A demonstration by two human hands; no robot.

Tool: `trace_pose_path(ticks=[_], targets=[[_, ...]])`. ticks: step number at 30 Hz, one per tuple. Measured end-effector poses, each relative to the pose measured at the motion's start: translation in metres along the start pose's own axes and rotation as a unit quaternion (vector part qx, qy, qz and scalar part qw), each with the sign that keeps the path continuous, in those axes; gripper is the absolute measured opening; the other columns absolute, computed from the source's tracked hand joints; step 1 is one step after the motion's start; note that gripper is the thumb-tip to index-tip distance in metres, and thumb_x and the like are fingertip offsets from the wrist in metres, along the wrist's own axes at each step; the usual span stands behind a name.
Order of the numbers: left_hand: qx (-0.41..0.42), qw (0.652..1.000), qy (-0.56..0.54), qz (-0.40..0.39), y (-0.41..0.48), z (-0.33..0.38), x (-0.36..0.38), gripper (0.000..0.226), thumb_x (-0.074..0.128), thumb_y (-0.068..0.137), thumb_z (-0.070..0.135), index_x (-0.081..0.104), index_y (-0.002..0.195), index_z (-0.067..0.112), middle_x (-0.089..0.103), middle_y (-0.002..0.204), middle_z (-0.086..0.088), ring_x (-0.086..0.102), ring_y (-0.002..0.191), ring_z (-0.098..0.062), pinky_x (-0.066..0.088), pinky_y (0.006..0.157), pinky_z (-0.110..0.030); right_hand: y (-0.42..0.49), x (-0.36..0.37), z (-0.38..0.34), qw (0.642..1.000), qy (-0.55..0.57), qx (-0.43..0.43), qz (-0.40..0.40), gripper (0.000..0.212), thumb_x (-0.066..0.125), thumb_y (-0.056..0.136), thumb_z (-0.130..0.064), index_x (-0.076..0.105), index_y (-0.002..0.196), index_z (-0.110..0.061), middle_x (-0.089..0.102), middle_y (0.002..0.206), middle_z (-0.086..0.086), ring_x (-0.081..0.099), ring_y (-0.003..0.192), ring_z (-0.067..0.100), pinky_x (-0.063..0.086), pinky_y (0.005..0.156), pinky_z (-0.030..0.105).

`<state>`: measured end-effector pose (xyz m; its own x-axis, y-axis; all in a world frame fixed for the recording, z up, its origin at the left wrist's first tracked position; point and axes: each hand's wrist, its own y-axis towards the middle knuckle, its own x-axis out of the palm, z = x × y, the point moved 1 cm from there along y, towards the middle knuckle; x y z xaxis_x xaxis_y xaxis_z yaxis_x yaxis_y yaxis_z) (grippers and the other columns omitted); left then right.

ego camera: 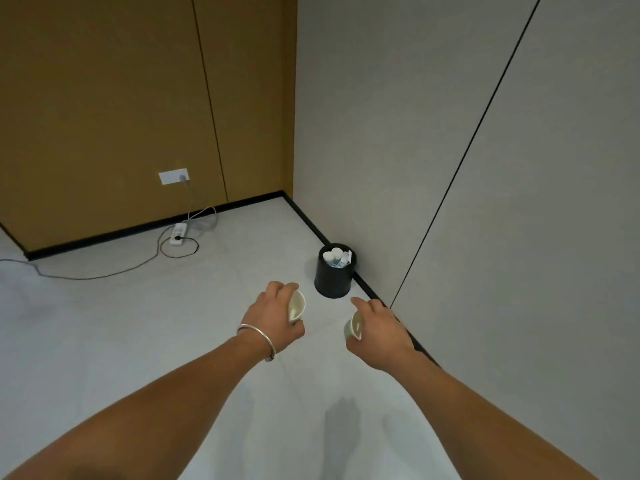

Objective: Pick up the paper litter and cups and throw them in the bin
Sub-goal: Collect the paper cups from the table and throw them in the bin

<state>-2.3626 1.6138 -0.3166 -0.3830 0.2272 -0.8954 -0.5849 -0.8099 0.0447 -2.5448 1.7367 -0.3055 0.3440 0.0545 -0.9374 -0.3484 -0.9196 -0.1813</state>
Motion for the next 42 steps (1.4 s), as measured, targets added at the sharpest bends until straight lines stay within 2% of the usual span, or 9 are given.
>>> trace_pose_path(ticks=[8, 14, 18, 25, 29, 33, 36, 42], targets=[[0.018, 0.999, 0.006, -0.036, 0.162, 0.018, 0.051, 0.075, 0.063, 0.077, 0.041, 0.03, 0.143, 0.027, 0.036, 0.135, 0.001, 0.047, 0.114, -0.023, 0.046, 0.092, -0.032, 0.143, -0.016, 0.075, 1.0, 0.01, 0.015, -0.023, 0.08, 0.059, 0.085, -0.039, 0.017, 0.153, -0.026, 0.033, 0.143, 0.0, 0.036, 0.129, 0.024, 0.041, 0.1, 0.033], [-0.025, 0.998, -0.007, -0.054, 0.276, 0.035, 0.086, 0.079, 0.067, 0.075, 0.041, 0.029, 0.143, 0.026, 0.035, 0.135, 0.001, 0.047, 0.114, -0.022, 0.045, 0.091, -0.029, 0.264, -0.048, 0.136, 0.998, 0.006, -0.001, -0.057, 0.081, 0.061, 0.085, -0.039, 0.019, 0.152, -0.025, 0.034, 0.143, 0.002, 0.037, 0.128, 0.025, 0.039, 0.102, 0.034], [-0.062, 0.997, -0.032, -0.032, 0.347, 0.039, 0.093, 0.078, 0.068, 0.074, 0.038, 0.033, 0.141, 0.023, 0.036, 0.134, 0.0, 0.047, 0.113, -0.024, 0.046, 0.091, -0.031, 0.345, -0.077, 0.162, 0.997, -0.017, -0.02, -0.066, 0.081, 0.064, 0.084, -0.038, 0.02, 0.151, -0.024, 0.035, 0.142, 0.003, 0.038, 0.126, 0.026, 0.039, 0.101, 0.034], [-0.102, 0.993, -0.051, -0.043, 0.462, 0.006, 0.116, 0.073, 0.068, 0.074, 0.036, 0.036, 0.138, 0.022, 0.038, 0.131, -0.001, 0.048, 0.112, -0.024, 0.047, 0.09, -0.032, 0.481, -0.087, 0.179, 0.995, -0.021, -0.043, -0.09, 0.079, 0.065, 0.084, -0.032, 0.024, 0.15, -0.022, 0.037, 0.139, 0.005, 0.039, 0.123, 0.026, 0.041, 0.099, 0.034], [-0.102, 0.991, -0.069, -0.054, 0.554, -0.031, 0.152, 0.072, 0.069, 0.074, 0.034, 0.037, 0.137, 0.02, 0.04, 0.13, -0.003, 0.049, 0.111, -0.025, 0.047, 0.089, -0.033, 0.574, -0.066, 0.188, 0.993, -0.03, -0.031, -0.106, 0.079, 0.066, 0.084, -0.034, 0.024, 0.149, -0.023, 0.035, 0.14, 0.003, 0.039, 0.124, 0.024, 0.041, 0.098, 0.033], [-0.14, 0.982, -0.1, -0.083, 0.634, -0.068, 0.209, 0.07, 0.069, 0.073, 0.031, 0.038, 0.135, 0.019, 0.042, 0.127, -0.004, 0.05, 0.108, -0.026, 0.044, 0.087, -0.03, 0.66, -0.028, 0.207, 0.99, -0.04, -0.015, -0.132, 0.08, 0.068, 0.084, -0.038, 0.023, 0.148, -0.023, 0.037, 0.138, 0.004, 0.041, 0.121, 0.022, 0.043, 0.096, 0.032], [-0.185, 0.969, -0.128, -0.102, 0.664, -0.093, 0.253, 0.077, 0.07, 0.072, 0.035, 0.034, 0.138, 0.021, 0.041, 0.128, -0.003, 0.049, 0.111, -0.025, 0.045, 0.088, -0.031, 0.717, 0.006, 0.221, 0.988, -0.03, -0.007, -0.152, 0.08, 0.069, 0.084, -0.037, 0.024, 0.148, -0.023, 0.037, 0.14, 0.003, 0.041, 0.123, 0.022, 0.044, 0.094, 0.032], [-0.276, 0.948, -0.141, -0.079, 0.694, -0.142, 0.351, 0.088, 0.075, 0.071, 0.034, 0.027, 0.143, 0.017, 0.041, 0.132, -0.007, 0.049, 0.113, -0.027, 0.049, 0.083, -0.033, 0.812, 0.099, 0.249, 0.982, -0.025, -0.032, -0.184, 0.078, 0.07, 0.084, -0.033, 0.026, 0.147, -0.019, 0.038, 0.141, 0.004, 0.041, 0.125, 0.022, 0.044, 0.093, 0.028]])
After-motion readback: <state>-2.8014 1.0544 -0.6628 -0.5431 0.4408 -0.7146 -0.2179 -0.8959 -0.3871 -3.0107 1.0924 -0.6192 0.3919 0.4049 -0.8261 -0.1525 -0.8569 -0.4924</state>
